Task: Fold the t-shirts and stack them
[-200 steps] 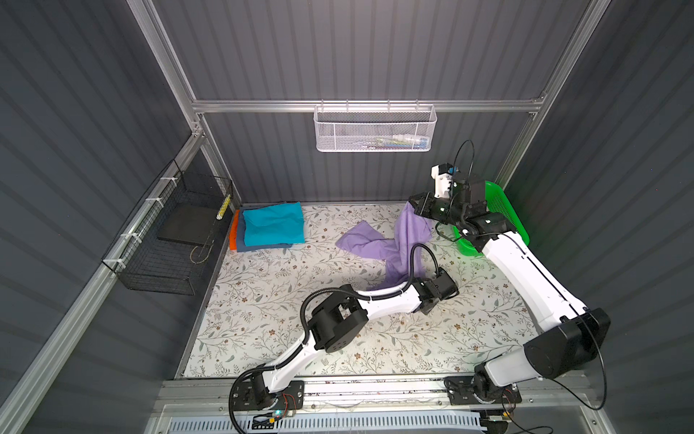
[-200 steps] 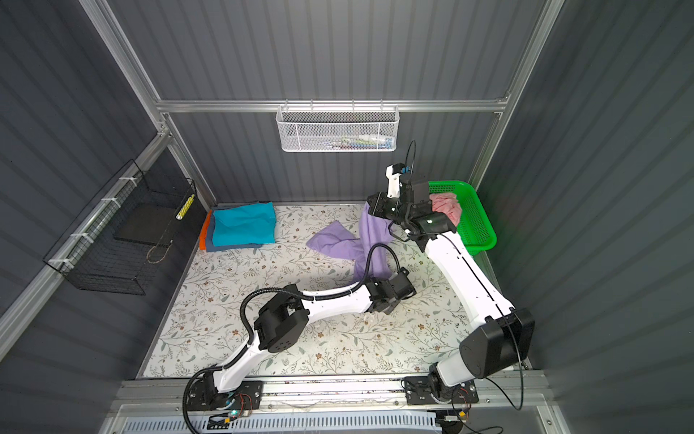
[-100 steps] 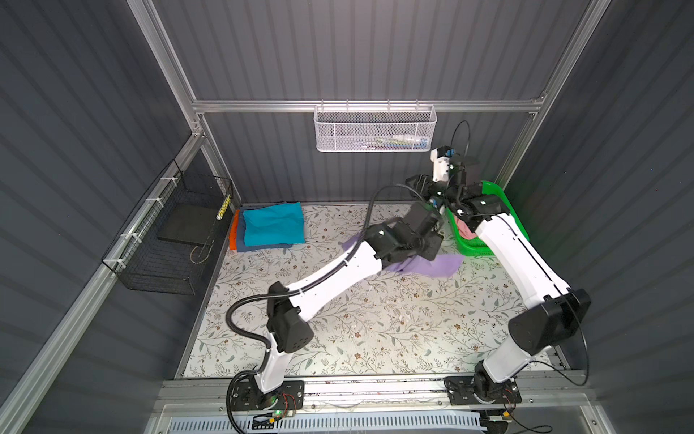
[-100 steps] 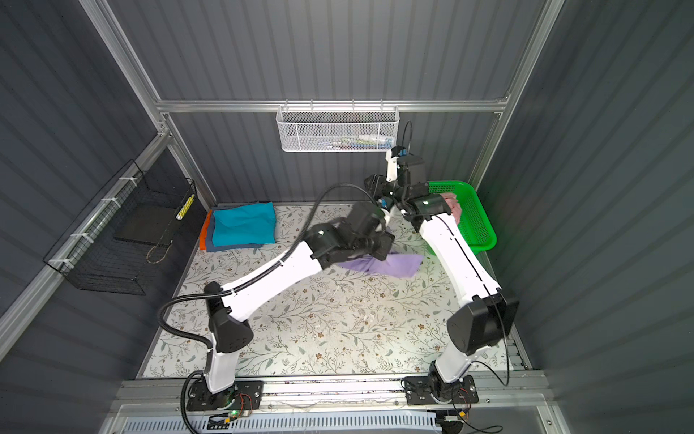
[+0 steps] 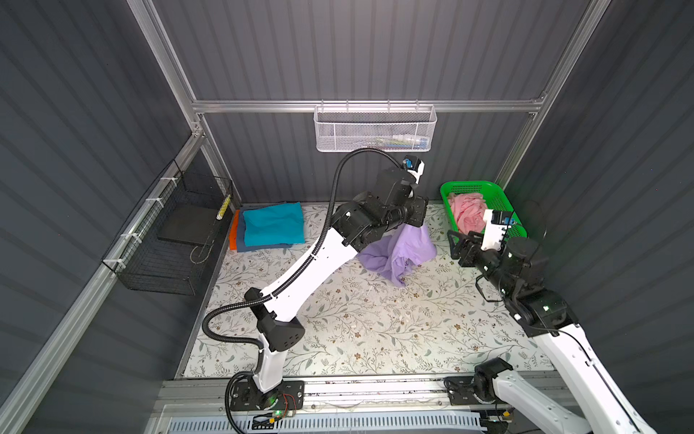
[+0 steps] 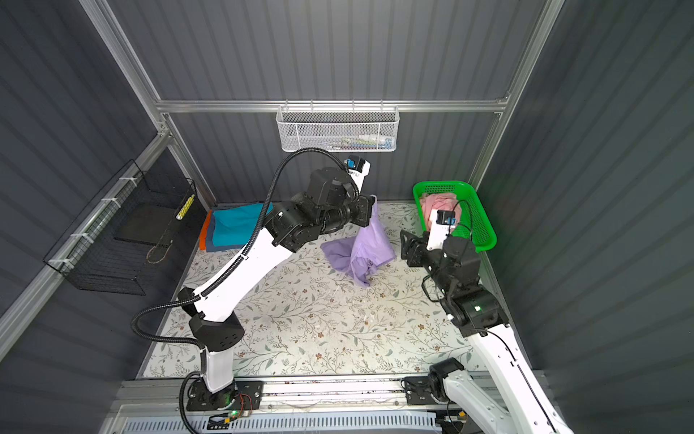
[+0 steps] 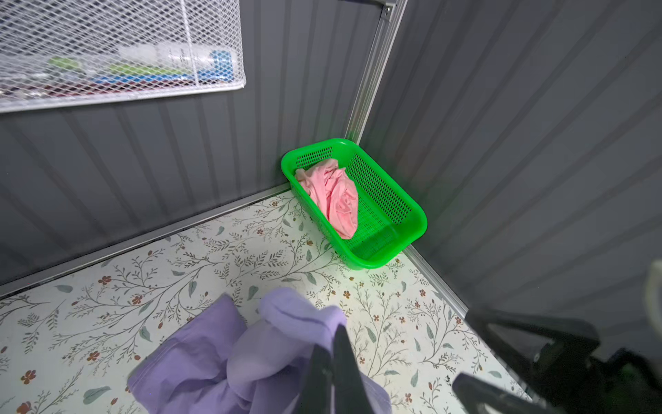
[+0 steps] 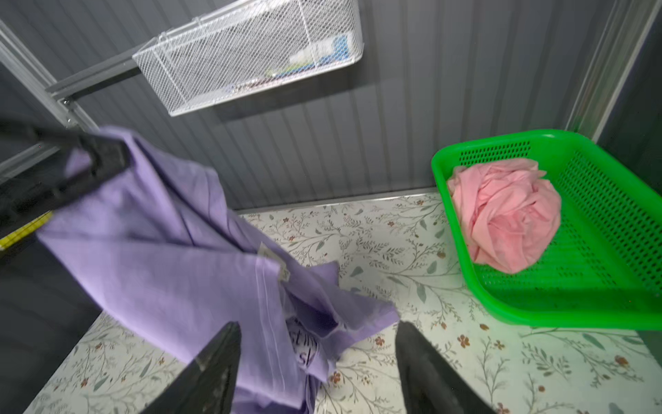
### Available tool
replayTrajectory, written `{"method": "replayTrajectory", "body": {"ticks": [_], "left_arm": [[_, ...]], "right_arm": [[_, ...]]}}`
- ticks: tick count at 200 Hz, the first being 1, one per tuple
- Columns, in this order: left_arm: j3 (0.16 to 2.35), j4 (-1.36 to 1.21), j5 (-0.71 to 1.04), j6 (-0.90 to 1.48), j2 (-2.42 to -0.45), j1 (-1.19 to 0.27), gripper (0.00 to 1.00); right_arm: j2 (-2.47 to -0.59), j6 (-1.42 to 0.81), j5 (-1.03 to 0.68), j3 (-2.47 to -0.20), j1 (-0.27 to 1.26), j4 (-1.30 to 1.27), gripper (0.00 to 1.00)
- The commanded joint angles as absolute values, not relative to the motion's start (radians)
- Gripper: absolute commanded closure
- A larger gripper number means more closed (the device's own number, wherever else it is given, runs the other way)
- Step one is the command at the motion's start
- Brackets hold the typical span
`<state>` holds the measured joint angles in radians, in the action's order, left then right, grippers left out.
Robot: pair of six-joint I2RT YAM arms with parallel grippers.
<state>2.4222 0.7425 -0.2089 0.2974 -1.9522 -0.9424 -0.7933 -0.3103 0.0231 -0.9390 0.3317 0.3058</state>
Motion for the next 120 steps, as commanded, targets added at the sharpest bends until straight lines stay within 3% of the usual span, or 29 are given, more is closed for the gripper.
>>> {"method": "replayTrajectory", "body": {"ticks": [1, 32, 56, 99, 120], "left_arm": [[2.452, 0.75, -0.282, 0.269, -1.88, -0.933, 1.0], [2.421, 0.736, -0.347, 0.243, -1.815, -0.933, 1.0], [2.425, 0.747, -0.367, 0.233, -1.792, -0.933, 1.0], [2.399, 0.753, -0.393, 0.233, -1.756, -0.933, 1.0], [2.385, 0.755, -0.427, 0.226, -1.742, -0.933, 1.0]], "right_arm": [[-0.786, -0.33, -0.059, -0.815, 0.409, 0.291, 0.31], [-0.839, -0.339, 0.03, -0.661, 0.66, 0.176, 0.3], [-0.984, -0.311, 0.074, -0.64, 0.755, 0.101, 0.24], [-1.263, -0.257, 0.128, -0.729, 0.77, -0.168, 0.2], [-1.405, -0.238, 0.121, -0.845, 0.769, -0.259, 0.3]]}}
